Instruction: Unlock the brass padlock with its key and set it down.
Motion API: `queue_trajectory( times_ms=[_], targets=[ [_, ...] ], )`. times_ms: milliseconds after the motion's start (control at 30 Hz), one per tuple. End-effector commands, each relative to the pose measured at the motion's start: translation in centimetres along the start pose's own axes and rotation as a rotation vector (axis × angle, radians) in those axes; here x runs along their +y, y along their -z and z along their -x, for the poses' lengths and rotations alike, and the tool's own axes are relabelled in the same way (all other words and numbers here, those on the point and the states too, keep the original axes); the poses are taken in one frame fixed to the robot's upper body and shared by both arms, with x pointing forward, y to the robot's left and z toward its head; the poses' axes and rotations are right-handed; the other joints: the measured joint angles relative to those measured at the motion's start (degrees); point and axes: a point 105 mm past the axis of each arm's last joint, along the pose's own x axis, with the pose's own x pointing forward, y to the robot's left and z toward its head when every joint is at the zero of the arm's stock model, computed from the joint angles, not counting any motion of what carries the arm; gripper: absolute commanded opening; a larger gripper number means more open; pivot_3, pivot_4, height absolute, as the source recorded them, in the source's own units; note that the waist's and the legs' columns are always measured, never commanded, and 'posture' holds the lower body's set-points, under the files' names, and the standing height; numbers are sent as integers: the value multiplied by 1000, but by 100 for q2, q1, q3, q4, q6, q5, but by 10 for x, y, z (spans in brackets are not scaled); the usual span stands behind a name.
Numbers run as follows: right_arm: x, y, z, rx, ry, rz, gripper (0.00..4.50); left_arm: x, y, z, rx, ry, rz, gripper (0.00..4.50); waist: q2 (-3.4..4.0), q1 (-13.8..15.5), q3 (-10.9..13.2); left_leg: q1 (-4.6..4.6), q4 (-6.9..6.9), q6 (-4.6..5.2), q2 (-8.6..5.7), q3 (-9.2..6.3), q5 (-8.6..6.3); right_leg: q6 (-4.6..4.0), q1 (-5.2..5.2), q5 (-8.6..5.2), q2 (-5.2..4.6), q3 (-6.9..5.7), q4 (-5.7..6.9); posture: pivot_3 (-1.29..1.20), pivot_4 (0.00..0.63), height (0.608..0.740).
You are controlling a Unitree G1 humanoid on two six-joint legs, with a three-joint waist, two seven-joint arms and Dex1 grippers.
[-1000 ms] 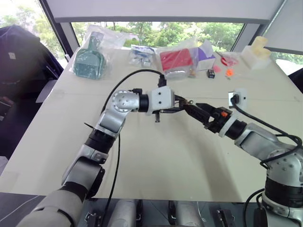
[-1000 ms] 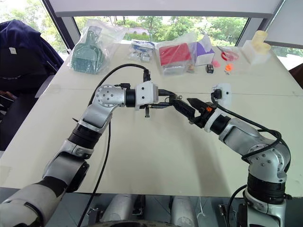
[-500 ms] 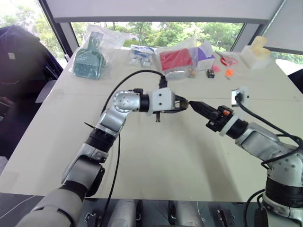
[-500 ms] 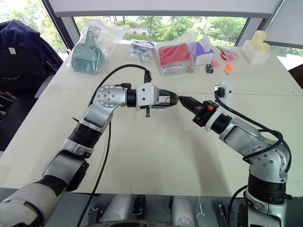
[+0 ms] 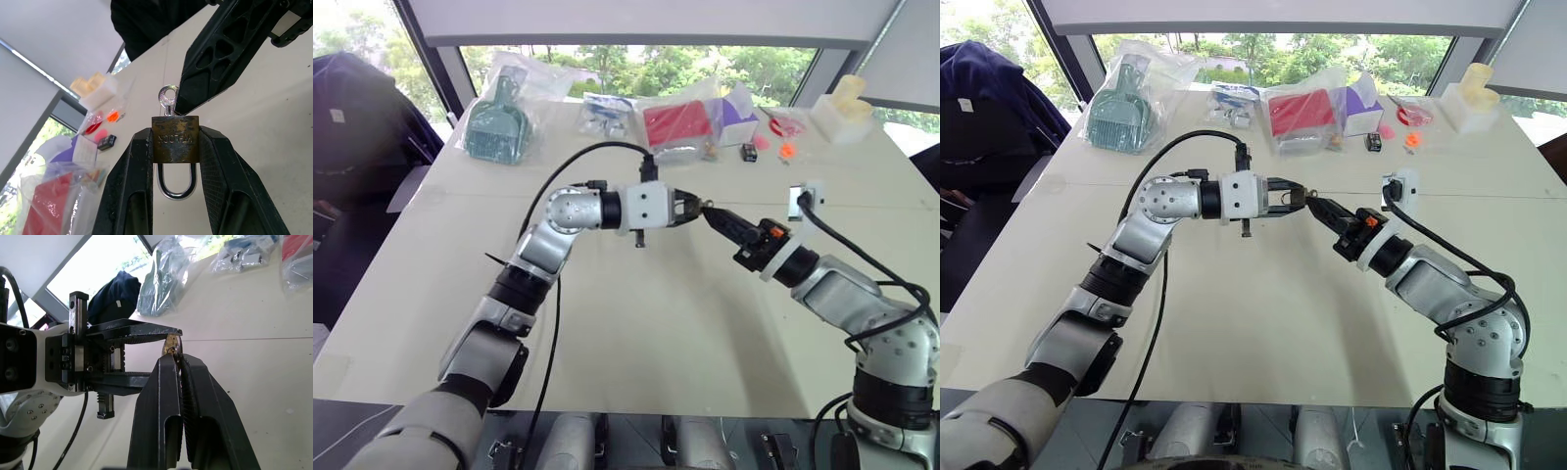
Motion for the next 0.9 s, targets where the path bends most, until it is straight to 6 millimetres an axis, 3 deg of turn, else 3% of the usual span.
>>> queue_trajectory(
  times_ms=[33,467,900],
  targets=[
    [6,-5,-2,-34,-20,-15,141,4,-16,-3,-53,-9,-60,707,0,-1,0,0,0,0,0,0,0,0,0,0,0,0,0,0,150,740],
    [3,-12,-11,-106,18,-134,141,8,-19,-1,-57,-91,-208,707,0,-6,0,1,0,0,1,1,0,1,0,0,1,0,0,0,150,740],
    [-13,0,-24,-129,157,-389,141,39,-32,1,-61,-338,-532,707,1,-10,0,1,0,0,2,3,0,16,1,9,2,0,1,0,150,740]
  ],
)
